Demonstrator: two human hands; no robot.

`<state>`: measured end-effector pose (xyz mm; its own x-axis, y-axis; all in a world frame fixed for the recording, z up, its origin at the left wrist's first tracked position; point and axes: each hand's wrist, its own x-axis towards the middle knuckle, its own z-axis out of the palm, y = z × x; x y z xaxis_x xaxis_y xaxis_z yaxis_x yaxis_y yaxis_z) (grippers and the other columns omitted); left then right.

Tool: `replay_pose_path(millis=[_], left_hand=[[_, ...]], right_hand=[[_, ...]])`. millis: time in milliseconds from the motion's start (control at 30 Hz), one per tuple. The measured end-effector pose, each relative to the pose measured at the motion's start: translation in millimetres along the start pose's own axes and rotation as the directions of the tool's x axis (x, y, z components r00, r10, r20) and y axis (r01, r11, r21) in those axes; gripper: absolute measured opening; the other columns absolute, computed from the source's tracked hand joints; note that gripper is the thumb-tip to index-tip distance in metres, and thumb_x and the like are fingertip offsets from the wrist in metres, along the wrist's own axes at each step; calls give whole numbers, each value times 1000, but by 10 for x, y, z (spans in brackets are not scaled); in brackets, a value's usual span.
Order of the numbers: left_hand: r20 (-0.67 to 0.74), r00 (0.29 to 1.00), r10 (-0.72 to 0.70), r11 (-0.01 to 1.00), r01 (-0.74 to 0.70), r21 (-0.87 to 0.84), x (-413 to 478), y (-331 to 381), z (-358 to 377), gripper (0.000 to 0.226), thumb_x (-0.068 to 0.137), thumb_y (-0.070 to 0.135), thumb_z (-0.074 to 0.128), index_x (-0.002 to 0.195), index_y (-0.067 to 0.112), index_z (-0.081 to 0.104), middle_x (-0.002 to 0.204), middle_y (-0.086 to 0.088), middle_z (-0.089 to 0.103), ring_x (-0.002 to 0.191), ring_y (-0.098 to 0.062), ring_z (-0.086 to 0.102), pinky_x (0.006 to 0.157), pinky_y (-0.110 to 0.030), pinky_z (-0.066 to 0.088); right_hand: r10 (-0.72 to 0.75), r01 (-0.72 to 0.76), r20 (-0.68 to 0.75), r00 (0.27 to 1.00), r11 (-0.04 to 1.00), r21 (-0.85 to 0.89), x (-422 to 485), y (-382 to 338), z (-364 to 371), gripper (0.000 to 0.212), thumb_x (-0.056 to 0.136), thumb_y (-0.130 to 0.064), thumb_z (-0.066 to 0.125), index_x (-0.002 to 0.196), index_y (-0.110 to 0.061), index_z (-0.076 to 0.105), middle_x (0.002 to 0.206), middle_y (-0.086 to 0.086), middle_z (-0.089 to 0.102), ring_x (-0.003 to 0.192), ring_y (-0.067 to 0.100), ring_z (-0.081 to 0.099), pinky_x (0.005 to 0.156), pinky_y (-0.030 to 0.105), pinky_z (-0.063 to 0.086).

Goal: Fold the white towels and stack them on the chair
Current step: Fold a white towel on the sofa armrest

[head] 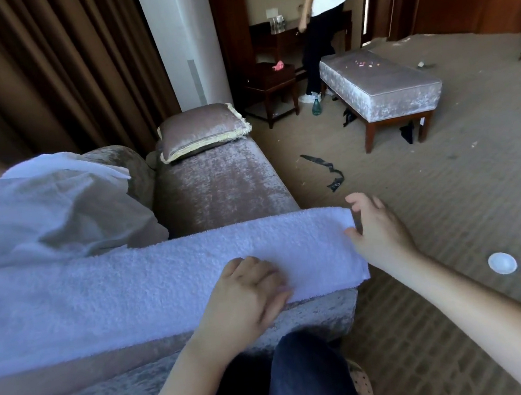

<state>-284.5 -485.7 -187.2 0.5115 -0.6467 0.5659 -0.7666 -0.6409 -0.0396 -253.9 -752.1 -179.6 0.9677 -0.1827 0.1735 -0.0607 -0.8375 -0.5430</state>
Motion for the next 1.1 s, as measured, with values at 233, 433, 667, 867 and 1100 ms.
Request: replay_pose_path(millis=[233,433,667,867,1100], left_hand=[[-58,906,-420,871,420,255,18,-402,-109,47,97,37,39,124,9,64,132,-9,61,125,-31,54,105,-51,39],[1,822,-570,779,540,319,-68,-430,-5,57,97,46,30,132,13,60,135,-9,59,129,-30,52,108,-52,36],[-2,808,-589,762,556,333,-71,-417,-2,58,97,46,27,132,12,60,135,-9,59,128,-30,52,108,-52,36],[9,803,-596,760,561,327,-76,-410,4,59,97,47,25,133,12,58,136,-9,58,129,-30,51,110,-51,34],[-9,807,-590,764,562,316,-63,-398,8,59,97,45,27,130,11,61,132,-10,61,126,-31,53,108,-52,35]], right_hand=[[-434,428,-23,901,895,-127,-121,-668,439,65,96,-51,19,146,-15,38,154,-2,33,142,17,28,116,35,19],[-379,362,-43,924,907,-214,28,-438,704,68,95,-57,19,138,-15,51,141,-1,52,133,18,44,115,38,23],[-326,333,95,941,941,-60,165,-313,474,69,90,-62,18,138,-22,48,140,-6,50,133,14,40,115,39,17],[47,-199,358,932,894,401,347,-24,38,37,95,-27,60,116,3,61,115,21,62,106,33,60,78,32,43],[130,-392,434,891,704,593,20,261,19,19,90,-23,66,107,-15,69,101,0,74,101,16,66,87,32,49]])
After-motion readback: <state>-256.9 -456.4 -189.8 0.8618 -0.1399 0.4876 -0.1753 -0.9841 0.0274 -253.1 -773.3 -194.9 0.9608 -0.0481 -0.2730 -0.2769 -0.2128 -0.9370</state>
